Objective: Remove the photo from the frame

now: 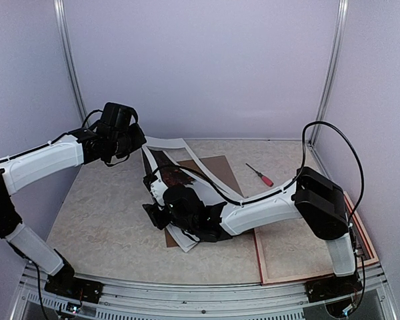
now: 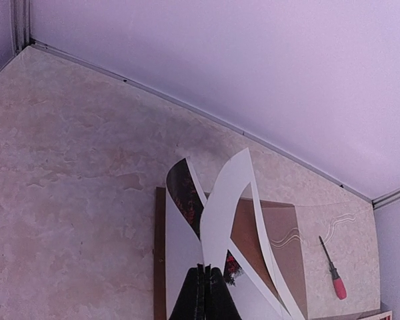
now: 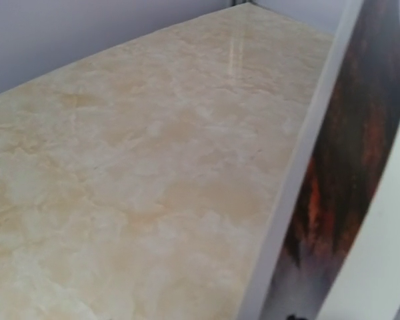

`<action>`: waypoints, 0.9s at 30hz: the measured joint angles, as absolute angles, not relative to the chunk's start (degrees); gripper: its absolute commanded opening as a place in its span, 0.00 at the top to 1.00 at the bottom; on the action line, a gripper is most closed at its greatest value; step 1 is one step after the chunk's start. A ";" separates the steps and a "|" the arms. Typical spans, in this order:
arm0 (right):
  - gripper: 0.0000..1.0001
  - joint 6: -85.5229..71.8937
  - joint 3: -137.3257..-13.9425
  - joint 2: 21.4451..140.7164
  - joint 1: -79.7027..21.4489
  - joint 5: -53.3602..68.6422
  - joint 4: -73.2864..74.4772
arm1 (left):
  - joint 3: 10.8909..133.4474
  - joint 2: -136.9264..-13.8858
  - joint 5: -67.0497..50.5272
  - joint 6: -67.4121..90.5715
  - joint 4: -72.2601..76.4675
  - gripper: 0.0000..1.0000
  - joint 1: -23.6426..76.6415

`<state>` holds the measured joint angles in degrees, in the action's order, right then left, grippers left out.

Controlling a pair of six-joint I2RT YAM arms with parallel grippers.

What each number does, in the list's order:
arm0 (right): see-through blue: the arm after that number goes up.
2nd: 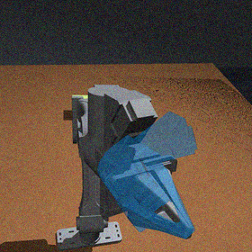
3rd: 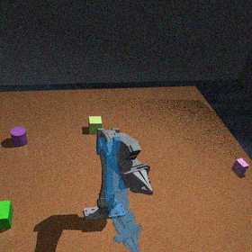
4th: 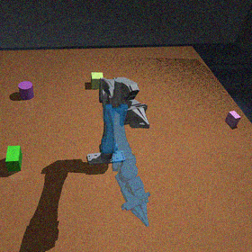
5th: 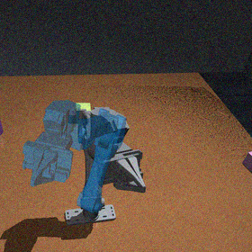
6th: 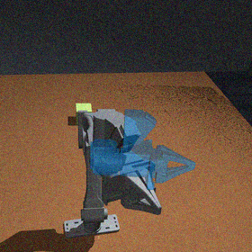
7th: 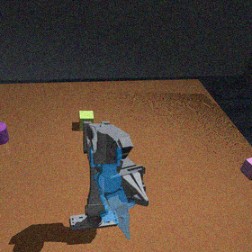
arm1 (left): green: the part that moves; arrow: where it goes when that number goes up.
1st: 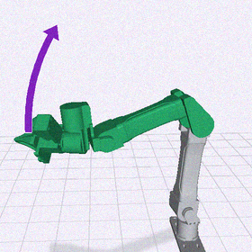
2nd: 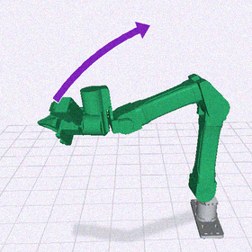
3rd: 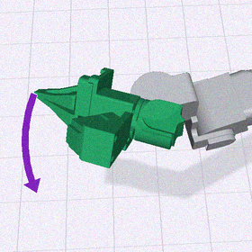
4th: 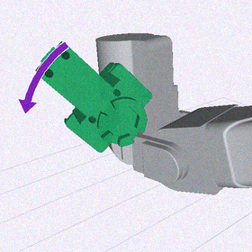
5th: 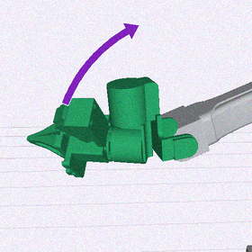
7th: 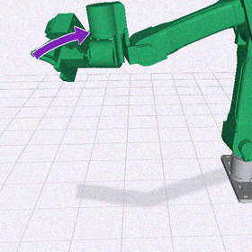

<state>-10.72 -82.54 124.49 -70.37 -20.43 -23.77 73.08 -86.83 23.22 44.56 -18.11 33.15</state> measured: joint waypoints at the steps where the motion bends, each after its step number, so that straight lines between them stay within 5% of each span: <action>1: 0.46 -10.68 -82.54 124.49 -70.39 -20.99 -23.79 | 73.06 -86.67 23.24 44.56 -18.09 1.00 33.28; 7: 0.58 -10.59 -83.15 124.49 -70.50 -24.38 -22.65 | 72.99 -86.08 23.59 44.56 -18.06 1.00 34.11; 16: 1.00 -10.04 -86.61 124.77 -70.52 -30.52 -19.57 | 72.99 -85.71 24.58 44.62 -18.04 1.00 35.22; 27: 1.00 -8.10 -87.11 124.77 -72.14 -35.94 -18.33 | 72.99 -85.71 25.12 44.62 -18.11 1.00 35.70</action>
